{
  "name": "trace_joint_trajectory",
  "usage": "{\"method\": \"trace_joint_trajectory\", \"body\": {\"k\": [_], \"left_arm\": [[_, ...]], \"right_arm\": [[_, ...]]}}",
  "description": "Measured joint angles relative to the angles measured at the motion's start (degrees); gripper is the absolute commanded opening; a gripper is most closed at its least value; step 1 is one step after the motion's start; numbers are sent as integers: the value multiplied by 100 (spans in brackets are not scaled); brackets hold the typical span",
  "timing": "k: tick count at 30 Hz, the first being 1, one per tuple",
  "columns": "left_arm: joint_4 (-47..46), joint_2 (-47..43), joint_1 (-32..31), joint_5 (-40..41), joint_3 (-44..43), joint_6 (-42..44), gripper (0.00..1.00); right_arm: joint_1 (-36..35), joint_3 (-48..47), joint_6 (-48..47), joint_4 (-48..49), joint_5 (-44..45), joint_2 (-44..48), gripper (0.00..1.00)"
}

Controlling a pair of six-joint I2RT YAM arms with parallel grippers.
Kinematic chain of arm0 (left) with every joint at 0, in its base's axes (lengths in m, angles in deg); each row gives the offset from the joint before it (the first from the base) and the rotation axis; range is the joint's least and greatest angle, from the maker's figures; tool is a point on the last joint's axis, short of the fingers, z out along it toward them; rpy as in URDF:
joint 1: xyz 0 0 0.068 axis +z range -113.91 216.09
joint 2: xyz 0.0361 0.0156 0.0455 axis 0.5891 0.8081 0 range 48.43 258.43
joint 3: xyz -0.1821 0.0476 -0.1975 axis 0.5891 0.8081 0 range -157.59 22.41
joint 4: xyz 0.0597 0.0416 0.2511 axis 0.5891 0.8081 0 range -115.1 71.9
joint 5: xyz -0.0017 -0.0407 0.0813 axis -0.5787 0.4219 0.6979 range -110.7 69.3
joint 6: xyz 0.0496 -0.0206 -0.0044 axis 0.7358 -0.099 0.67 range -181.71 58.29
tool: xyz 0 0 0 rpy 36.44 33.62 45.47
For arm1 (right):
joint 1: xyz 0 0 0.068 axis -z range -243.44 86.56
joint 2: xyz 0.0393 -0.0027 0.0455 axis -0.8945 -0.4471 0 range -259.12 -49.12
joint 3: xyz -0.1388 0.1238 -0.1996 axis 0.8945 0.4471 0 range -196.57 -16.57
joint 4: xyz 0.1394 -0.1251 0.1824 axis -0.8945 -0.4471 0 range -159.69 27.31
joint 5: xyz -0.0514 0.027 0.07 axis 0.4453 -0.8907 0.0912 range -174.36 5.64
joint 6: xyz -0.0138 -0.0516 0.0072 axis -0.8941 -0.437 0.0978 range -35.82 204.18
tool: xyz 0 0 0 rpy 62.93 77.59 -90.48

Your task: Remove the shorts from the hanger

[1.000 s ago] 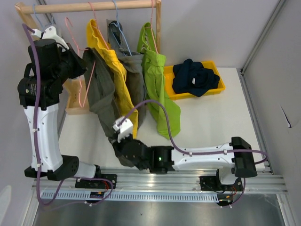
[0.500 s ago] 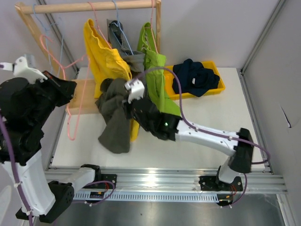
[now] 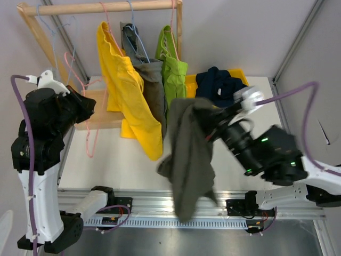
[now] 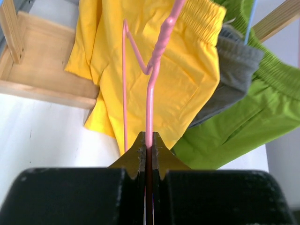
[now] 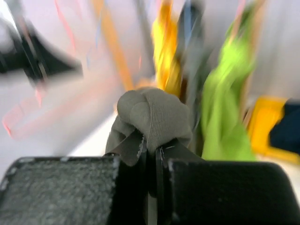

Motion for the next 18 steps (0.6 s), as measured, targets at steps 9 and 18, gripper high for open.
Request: {"method": "trace_joint_trajectory", "body": {"k": [9,18], "left_arm": [[-345,-170,0,-11,197,186,0],[-734,-291,0,-81,756,369,0]], "right_arm": [[2341,-2981,-1158,-269,-566,-981,0],[5925,-4544,-527,-883,-2728,-2861,0]]}}
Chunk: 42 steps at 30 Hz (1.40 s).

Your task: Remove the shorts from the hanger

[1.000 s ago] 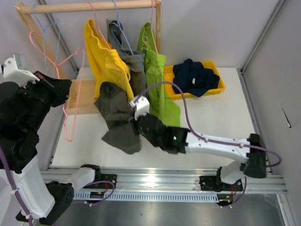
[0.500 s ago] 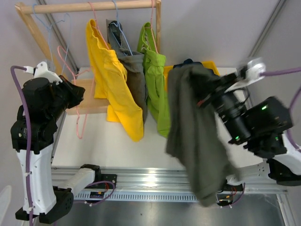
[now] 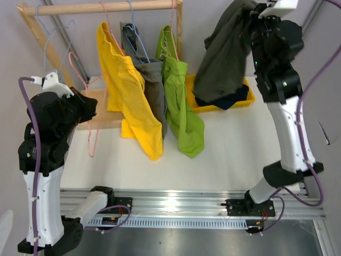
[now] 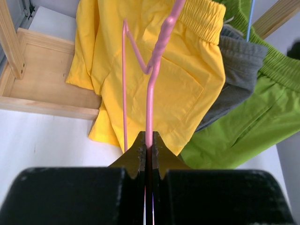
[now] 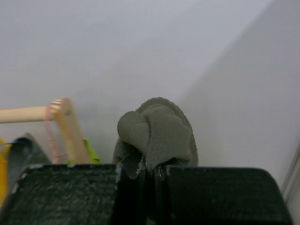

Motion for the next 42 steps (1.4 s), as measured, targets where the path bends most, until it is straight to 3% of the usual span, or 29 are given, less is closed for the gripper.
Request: {"method": "trace_joint_trajectory", "body": {"k": [5,9,10,11,12,18,22,26,30,35,42], "left_arm": [[-127,50,0,-15,203,155,0],[-166,59,0,17,269,243,0],[-184,61,0,26,271,243,0],[-212,63,0,28,271,245,0],[-238,79,0,28,271,245,0],[-232,413,0,166,-90,280,0],[-236,940,4,304,-798,345,0],[-190,1674,4,402,-1808,437,0],[-105,2503,11,490,-2957,535,0],[-94,3521,55,640,-4015,654,0],[-317,4752,299,815,-4719,743,0]], "right_arm": [[1224,-271,656,76,-960,-1123,0],[1443,127,1123,345,-1392,-1582,1],[1423,450,1246,498,-1493,-1580,14],[1399,765,1388,634,-1596,-1580,81],[1384,1071,1563,743,-1698,-1582,99],[1355,2114,2282,758,-2308,-2286,99],[1300,3910,2699,955,-2463,-2229,99],[1027,5648,2968,931,-2522,-1716,99],[575,6653,3121,1113,-2542,-481,99],[118,7381,3239,1755,-2632,966,99],[-315,8122,3285,2000,-2629,1143,99]]}}
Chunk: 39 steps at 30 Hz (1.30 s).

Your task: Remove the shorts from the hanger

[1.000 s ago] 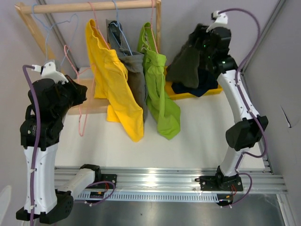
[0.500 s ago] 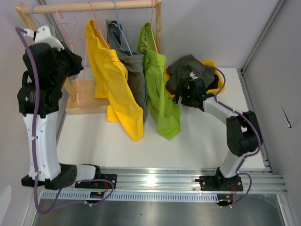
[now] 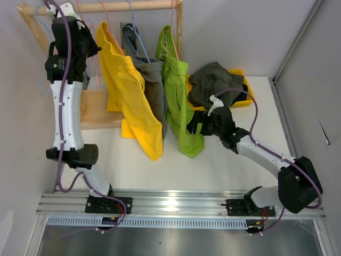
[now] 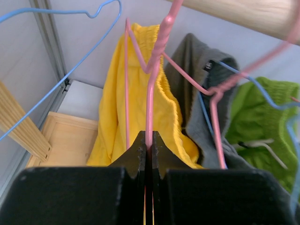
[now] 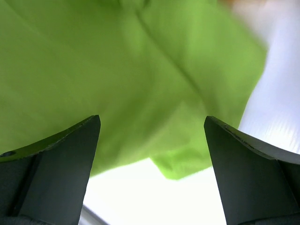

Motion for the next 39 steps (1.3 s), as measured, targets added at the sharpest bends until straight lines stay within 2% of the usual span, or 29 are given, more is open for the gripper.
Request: {"method": "trace_joint_trajectory", "body": {"k": [5,10,13,22,27,28,29,36,37,39], "left_arm": [[-256,483,295,11,-146,46,0],[-409,579,514,0,-146,48,1],[-505,584,540,-42,-74,55,8],[-457,584,601,-295,225,98,15],[-435,566,704,-448,393,92,26],[-404,562,721,-472,437,96,35],[-391,540,734,-496,507,105,38],[-271,133,741,-592,1029,87,45],[-258,70,741,-597,1032,87,49],[-227,-94,741,-621,1032,85,47]], "right_arm": [[-446,520,57,-87,57,138,100],[-988,555,81,-79,214,326,99],[-1270,549,87,-87,378,348,99],[-1709,498,125,-365,782,599,99],[-1834,496,140,-627,988,977,99],[-1858,494,142,-682,1036,1067,100],[-1873,494,144,-737,1084,1147,99],[-1928,485,142,-1209,1373,1838,99],[-1928,485,144,-1272,1410,1923,99],[-1932,485,142,-1388,1464,2072,99]]}}
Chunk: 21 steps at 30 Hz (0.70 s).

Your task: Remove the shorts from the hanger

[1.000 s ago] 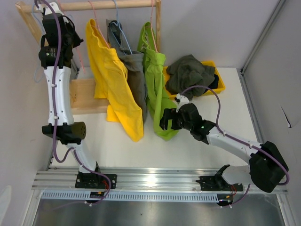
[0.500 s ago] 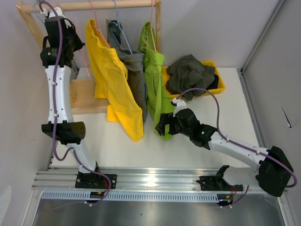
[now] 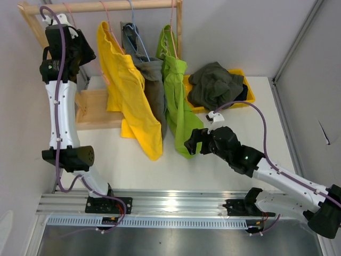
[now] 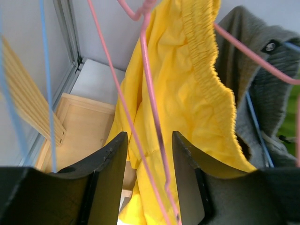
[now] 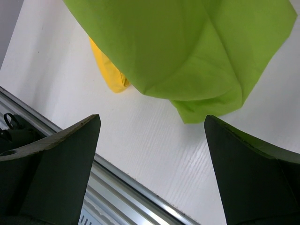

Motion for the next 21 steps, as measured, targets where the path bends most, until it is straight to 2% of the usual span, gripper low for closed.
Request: {"method": "trace_joint_trajectory", "body": {"k": [7,12,16,21], "left_arm": [[0,-914,0,-205,479,-101,54],[-181,-1569,0,-870,885,-330,56],[-483,-1711,-50,-1384,935,-560,56],[-680,-1381,-389,-1552,734,-723,55]], "right_arm": [[-111,-2,15,-378,197,487,99],[-254,-7,28,-560,328,682,99],[-356,-7,39,-595,433,726,99],[-442,-7,48,-662,557,734,99]]}}
